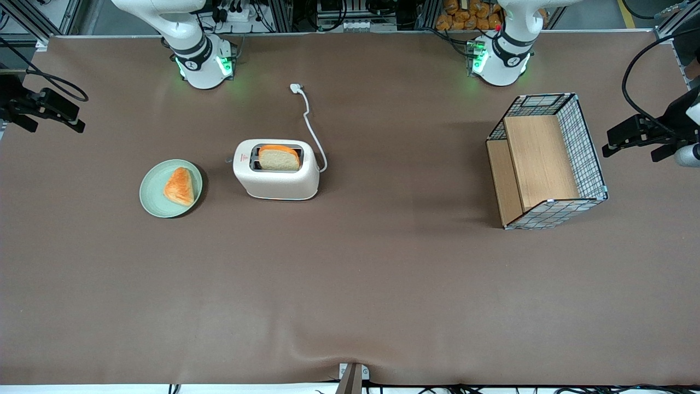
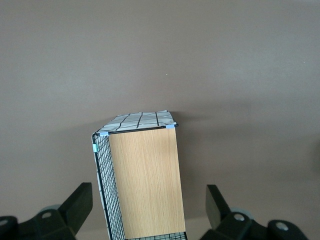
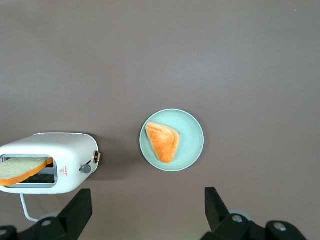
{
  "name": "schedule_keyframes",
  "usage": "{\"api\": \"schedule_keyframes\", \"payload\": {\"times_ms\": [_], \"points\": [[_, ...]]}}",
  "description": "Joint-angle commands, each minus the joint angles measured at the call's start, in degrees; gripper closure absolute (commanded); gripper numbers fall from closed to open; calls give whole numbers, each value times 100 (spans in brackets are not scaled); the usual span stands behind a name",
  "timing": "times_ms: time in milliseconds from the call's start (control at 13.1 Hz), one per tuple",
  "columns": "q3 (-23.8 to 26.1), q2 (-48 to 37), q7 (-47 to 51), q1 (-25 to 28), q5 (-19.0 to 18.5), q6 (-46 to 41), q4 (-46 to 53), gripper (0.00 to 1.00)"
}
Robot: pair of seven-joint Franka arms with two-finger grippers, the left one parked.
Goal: Press toaster button with right arm
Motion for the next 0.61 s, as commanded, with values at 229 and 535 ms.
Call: {"api": "schedule_keyframes", "payload": {"times_ms": [229,535], "points": [[20,-77,-43,-66,-38,-2,-11,0],[29,-24,-78,-14,-29,-28,-29,0]]}}
